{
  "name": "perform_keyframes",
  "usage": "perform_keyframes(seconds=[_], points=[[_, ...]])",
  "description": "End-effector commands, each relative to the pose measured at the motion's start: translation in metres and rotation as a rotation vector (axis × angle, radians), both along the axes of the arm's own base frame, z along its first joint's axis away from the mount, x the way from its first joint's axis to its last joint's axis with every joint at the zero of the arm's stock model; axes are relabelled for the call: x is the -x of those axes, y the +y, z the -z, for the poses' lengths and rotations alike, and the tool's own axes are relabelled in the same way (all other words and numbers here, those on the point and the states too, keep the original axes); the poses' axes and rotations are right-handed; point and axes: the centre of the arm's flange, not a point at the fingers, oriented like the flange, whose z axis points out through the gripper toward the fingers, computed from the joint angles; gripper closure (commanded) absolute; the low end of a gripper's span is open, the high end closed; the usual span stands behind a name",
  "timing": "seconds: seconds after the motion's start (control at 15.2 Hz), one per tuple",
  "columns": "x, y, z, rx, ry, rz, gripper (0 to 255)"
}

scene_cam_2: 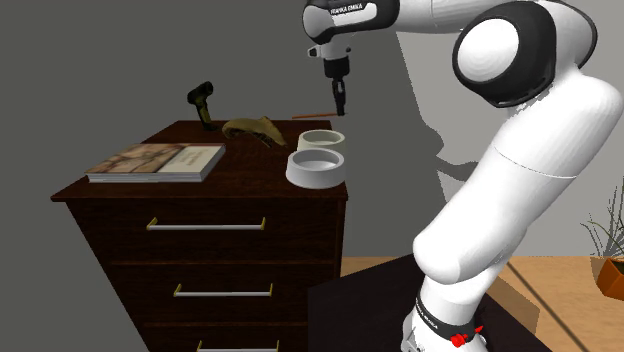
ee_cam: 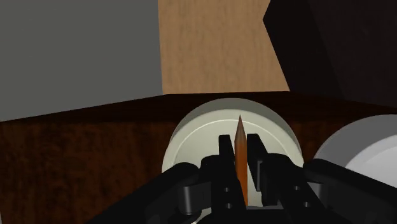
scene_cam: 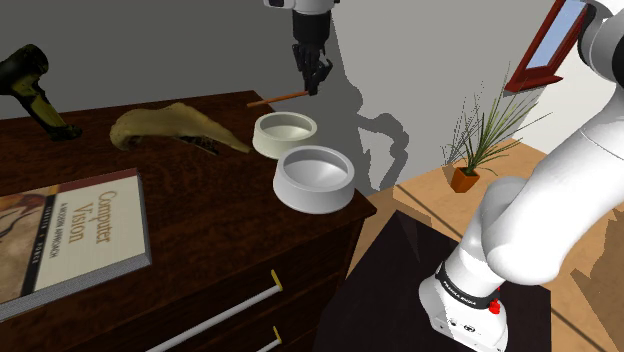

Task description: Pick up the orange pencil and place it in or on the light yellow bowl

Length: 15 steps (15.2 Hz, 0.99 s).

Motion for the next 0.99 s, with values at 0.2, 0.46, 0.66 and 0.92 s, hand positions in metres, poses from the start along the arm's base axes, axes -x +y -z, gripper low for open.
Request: perform_keyframes(seconds=[0.2, 0.46, 0.66, 0.92], points=[[-0.005, -0.016, 0.018, 0.001, 0.001, -0.002, 255], [-0.005, -0.016, 0.039, 0.001, 0.001, -0.002, 255], [-0.005, -0.016, 0.055, 0.001, 0.001, -0.002, 255], [-0.005, -0.016, 0.076, 0.001, 0.001, -0.002, 255]])
